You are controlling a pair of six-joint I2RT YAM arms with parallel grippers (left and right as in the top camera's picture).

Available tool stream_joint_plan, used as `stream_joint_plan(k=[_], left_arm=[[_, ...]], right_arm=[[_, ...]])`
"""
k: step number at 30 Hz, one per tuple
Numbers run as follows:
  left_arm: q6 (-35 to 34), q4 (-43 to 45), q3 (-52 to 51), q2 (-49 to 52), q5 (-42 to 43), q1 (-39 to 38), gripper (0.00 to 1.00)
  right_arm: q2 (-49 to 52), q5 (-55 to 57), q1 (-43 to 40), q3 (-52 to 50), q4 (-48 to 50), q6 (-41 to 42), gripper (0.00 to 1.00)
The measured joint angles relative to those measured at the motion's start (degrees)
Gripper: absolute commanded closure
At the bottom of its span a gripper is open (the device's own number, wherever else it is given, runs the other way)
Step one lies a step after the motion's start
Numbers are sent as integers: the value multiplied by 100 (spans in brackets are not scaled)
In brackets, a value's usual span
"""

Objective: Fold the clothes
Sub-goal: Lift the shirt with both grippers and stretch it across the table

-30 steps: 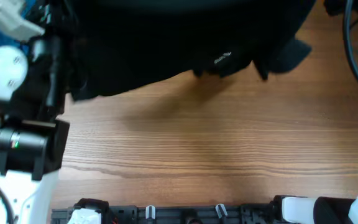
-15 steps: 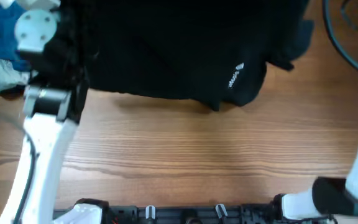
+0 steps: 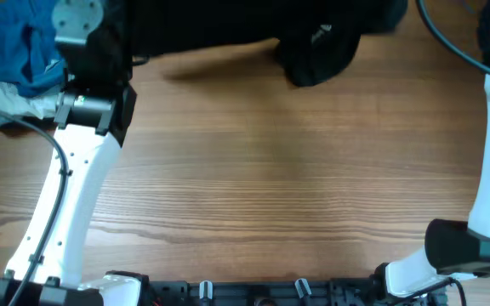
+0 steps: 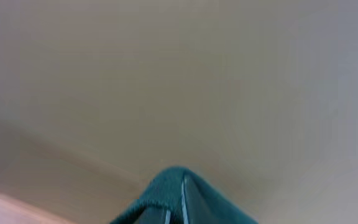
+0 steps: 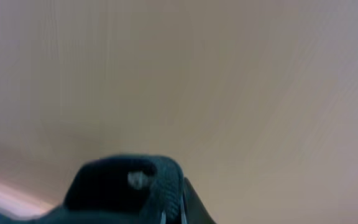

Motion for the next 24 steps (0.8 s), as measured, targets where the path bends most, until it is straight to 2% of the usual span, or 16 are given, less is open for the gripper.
stream_joint_plan(k=[3,7,16,24], left_arm=[[4,-1355,22,234,168,-2,96],[9,-2623,-9,496,267,-2,96],[9,-4277,-11,505,857,-2,96],[9,-5711,-11,437,1580,-2,96]], right_arm=[[155,13,-15,-4,-1274,-57,96],[323,26,-15,-7,-2575,-13,96],[393,35,-15,-11,-4837,72,96],[393,-245,-15,-11,-6131,116,96]])
